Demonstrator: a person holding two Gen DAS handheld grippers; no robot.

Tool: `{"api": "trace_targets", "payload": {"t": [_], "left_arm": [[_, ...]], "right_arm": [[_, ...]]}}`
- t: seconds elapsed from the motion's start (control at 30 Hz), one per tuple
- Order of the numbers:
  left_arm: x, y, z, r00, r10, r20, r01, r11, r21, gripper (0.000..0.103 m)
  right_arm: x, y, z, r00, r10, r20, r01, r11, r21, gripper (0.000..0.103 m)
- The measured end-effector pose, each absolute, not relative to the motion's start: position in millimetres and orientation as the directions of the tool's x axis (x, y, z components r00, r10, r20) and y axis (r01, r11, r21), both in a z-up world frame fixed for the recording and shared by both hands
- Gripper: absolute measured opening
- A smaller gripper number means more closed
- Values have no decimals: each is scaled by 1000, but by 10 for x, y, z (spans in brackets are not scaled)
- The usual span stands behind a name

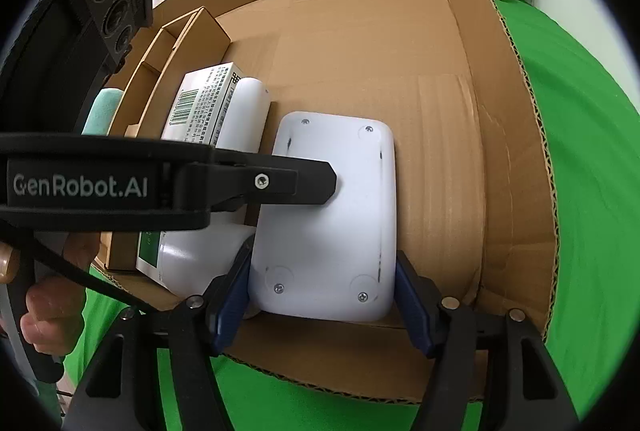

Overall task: Organize objects
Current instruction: 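Lower the white case into the box beside the white device, then open the right gripper and withdraw it from the white case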

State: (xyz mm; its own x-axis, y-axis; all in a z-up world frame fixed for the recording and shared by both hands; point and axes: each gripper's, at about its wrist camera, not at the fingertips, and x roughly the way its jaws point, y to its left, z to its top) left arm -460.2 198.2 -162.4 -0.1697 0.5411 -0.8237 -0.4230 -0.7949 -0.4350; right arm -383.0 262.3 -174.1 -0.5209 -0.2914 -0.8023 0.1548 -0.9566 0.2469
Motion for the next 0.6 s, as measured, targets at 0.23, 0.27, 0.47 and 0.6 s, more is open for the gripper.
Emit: {"api": "trace_targets", "payload": {"t": [0.23,0.27,0.47,0.6], "left_arm": [[-4482,1850,-1424,-243,519,-820,-430,-815,-389,27],[-4424,1808,-1360,-267,515,-815,-435,-819,-375,28],[-4106,1428,-1035,-439,476,-762,-436,-855,-282,30],[-3868,1096,-875,-557,422,-715,-390,-893,-223,39]], "right_arm": [[-3801,2614,-1782,-513,-287,-809,147,-958,247,67],[-3795,2615,-1784,-513,-287,-809,147,-958,247,67],[-3757,2623,-1778,-532,-277,-800,143,-961,238,67],[-3743,2614,-1737,-569,-253,-782,127,-967,219,72]]}}
